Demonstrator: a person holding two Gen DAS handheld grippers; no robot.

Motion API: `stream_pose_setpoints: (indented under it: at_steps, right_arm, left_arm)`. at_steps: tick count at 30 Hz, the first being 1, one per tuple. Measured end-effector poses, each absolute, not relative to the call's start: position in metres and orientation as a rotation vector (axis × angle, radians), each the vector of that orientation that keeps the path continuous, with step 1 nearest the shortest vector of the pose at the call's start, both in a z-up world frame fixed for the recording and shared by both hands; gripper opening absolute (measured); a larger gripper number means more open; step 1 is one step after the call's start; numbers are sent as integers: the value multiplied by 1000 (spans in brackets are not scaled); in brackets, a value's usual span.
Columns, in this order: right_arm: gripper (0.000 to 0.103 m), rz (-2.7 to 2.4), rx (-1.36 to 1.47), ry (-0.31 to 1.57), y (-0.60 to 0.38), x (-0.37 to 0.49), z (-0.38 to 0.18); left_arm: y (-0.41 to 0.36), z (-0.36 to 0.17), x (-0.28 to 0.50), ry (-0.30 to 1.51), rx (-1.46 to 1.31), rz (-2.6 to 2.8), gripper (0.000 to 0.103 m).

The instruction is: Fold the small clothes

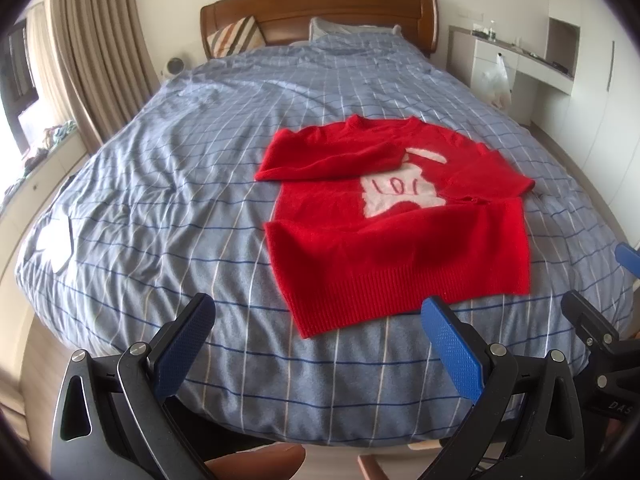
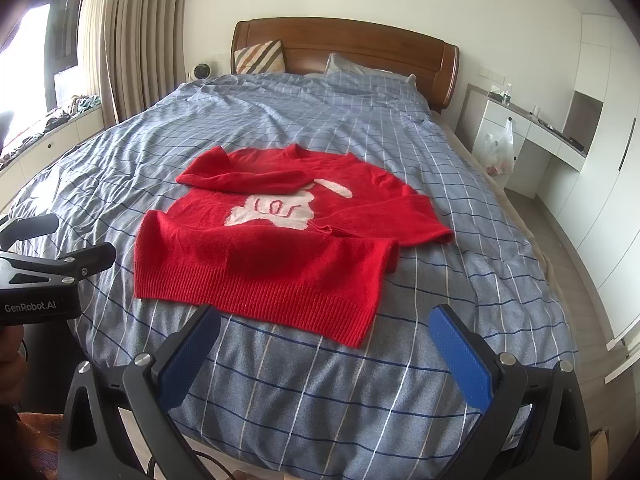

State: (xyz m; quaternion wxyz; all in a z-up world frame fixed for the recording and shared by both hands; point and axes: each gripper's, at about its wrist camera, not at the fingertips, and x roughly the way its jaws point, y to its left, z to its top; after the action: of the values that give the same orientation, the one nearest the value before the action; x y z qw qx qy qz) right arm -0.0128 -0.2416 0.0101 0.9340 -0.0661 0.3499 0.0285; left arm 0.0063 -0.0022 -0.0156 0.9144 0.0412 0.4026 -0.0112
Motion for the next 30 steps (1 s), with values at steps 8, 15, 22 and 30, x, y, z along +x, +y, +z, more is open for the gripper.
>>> stream_pose_setpoints:
  at_steps: [8, 15, 22, 30]
  right_arm:
    - [103, 59, -135, 718, -242, -13, 9]
    - [103, 57, -133, 712, -243, -13, 9]
    - [103, 52, -34, 691, -290, 3, -15]
    - [101, 222, 202, 872, -332, 51, -86]
  left_arm:
    - [-3, -17, 7, 837, 91, -43, 103]
    - [3, -25, 12, 874, 50, -64, 103]
    - [44, -67, 31, 944, -22, 32, 103]
    - [59, -125, 67, 1051, -108, -93, 94]
